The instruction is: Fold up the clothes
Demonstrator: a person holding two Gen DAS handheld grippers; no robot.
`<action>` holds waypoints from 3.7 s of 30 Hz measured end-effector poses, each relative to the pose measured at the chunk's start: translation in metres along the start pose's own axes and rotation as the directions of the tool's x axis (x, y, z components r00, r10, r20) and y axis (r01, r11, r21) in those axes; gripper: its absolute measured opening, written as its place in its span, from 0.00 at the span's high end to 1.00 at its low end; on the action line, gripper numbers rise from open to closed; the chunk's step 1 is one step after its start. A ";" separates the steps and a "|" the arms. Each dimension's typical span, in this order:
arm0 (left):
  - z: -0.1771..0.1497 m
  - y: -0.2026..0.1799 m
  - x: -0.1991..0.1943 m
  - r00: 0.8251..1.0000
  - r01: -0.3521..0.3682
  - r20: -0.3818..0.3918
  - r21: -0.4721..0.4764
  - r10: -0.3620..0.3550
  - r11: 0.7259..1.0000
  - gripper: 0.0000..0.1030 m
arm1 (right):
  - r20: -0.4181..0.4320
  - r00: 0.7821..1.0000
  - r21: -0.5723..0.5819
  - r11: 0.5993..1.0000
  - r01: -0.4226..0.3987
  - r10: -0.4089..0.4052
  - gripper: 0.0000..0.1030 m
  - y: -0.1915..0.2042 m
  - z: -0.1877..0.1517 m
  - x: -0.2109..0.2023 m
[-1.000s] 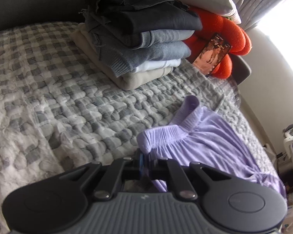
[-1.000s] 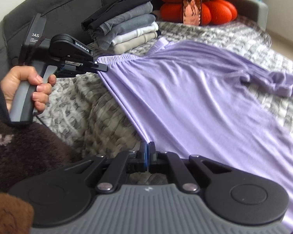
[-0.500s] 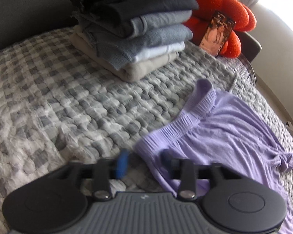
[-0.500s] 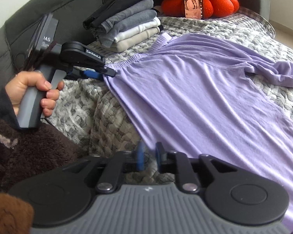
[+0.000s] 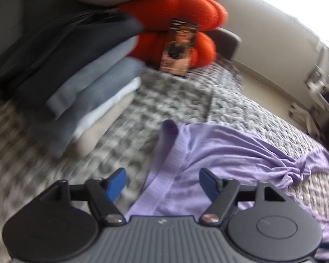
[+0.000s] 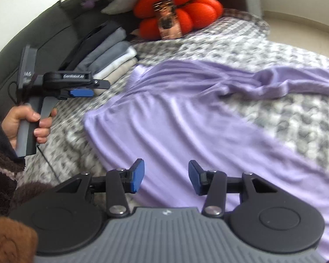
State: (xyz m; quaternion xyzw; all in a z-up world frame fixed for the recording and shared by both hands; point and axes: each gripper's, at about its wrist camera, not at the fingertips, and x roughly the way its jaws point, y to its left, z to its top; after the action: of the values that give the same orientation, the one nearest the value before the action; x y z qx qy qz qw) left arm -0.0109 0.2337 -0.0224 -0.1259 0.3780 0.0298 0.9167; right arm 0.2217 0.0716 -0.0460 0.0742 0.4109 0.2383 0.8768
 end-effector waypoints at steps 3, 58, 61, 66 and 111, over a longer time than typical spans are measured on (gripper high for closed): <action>0.015 -0.005 0.018 0.999 0.036 -0.003 0.064 -0.036 0.997 0.25 | 0.023 0.999 -0.013 0.999 0.039 -0.039 0.53 -0.011 0.019 0.002; 0.045 0.008 0.083 0.983 -0.020 0.182 0.153 -0.009 0.988 1.00 | 0.271 0.927 -0.203 0.926 0.318 -0.259 0.98 -0.029 0.126 0.118; 0.050 0.014 0.084 0.987 0.025 0.156 0.122 -0.044 0.992 0.98 | 0.284 0.919 -0.227 0.912 0.342 -0.273 0.98 -0.026 0.131 0.119; 0.055 0.031 0.083 0.985 0.156 0.082 -0.020 -0.154 0.988 0.62 | 0.246 0.928 -0.220 0.916 0.336 -0.281 0.98 -0.028 0.133 0.129; 0.040 -0.008 0.057 0.991 0.023 0.125 0.135 -0.040 0.991 0.45 | 0.270 0.877 -0.089 0.896 0.434 -0.398 0.60 -0.031 0.129 0.120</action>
State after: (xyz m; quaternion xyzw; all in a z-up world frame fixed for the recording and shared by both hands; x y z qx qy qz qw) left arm 0.0585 0.2336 -0.0331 -0.0682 0.3177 -0.0021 0.9457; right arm 0.3960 0.1107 -0.0544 -0.0520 0.2873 0.0624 0.9544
